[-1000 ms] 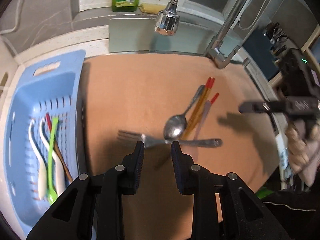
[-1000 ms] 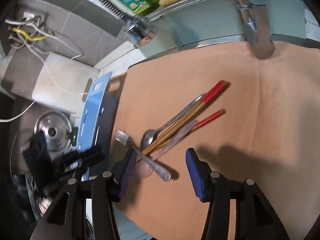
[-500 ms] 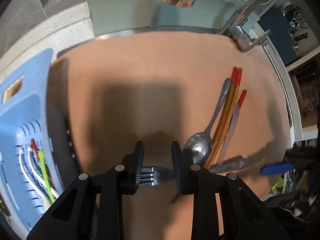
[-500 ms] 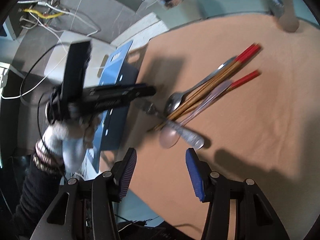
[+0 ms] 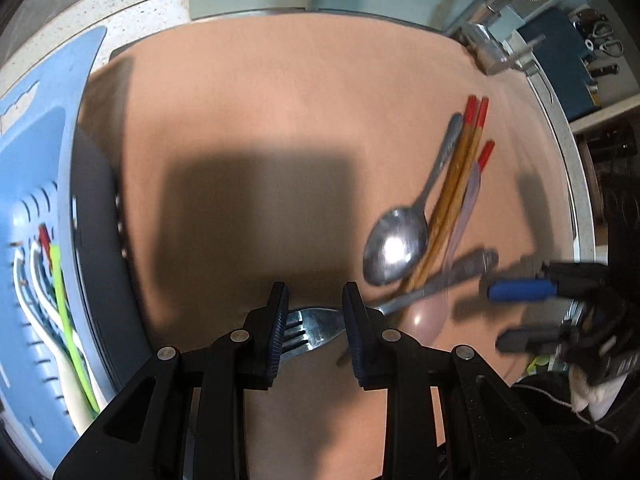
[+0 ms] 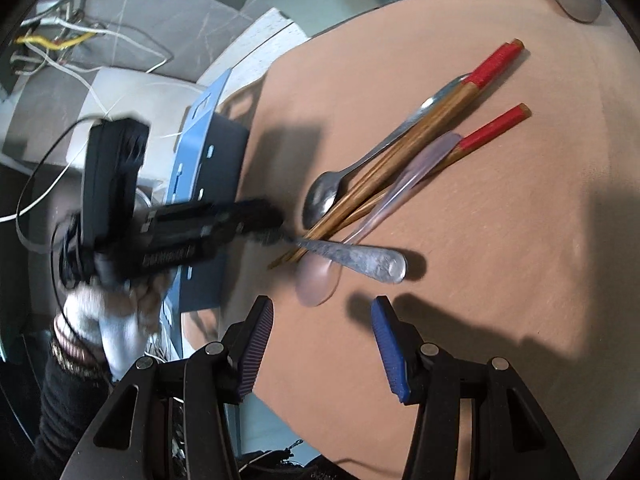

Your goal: Organize utensils

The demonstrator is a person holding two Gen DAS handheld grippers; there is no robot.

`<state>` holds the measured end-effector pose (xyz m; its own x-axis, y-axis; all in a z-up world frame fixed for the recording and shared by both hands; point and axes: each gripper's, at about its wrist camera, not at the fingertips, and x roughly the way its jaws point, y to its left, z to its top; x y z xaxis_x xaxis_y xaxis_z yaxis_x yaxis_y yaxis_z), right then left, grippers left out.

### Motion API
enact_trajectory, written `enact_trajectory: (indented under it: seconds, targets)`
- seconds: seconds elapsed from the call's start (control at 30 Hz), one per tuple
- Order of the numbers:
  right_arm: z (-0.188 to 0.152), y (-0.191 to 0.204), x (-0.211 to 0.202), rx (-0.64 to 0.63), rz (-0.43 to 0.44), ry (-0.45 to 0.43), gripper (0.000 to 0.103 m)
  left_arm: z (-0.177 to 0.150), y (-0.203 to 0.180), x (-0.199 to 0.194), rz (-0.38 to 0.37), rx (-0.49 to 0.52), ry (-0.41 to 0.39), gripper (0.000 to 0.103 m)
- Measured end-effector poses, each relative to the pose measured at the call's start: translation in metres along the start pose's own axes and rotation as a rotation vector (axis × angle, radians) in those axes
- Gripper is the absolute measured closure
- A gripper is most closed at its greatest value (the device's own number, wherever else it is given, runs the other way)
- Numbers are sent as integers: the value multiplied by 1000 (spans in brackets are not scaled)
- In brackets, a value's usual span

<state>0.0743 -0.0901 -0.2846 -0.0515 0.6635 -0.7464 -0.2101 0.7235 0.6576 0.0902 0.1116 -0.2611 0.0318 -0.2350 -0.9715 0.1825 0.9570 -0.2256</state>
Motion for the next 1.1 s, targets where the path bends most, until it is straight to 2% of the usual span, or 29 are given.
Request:
enact_trajectory:
  seconds: [0.3,0.5,0.53,0.6,1.0,1.1]
  targets:
    - [12,-17,3,103,24,-22,56,-31,-15,-6,-58,6,-2,77]
    - [15,-23,4,160,46,-29,56,-42,-21,-19,-4,49,-41,76]
    - [16,-23,4,165,45,-34,56,-43,-23,-21,9,71,-46,73]
    - [16,-23,5,177,46,-37,56,-44,-27,-22,63,131,-35,60]
    - [26,-21,6,219,53,-56,56,-51,-52,1,244,437,75,59]
    - [31,-17,3,216,55,-64,56,-53,-55,5,255,485,93,59]
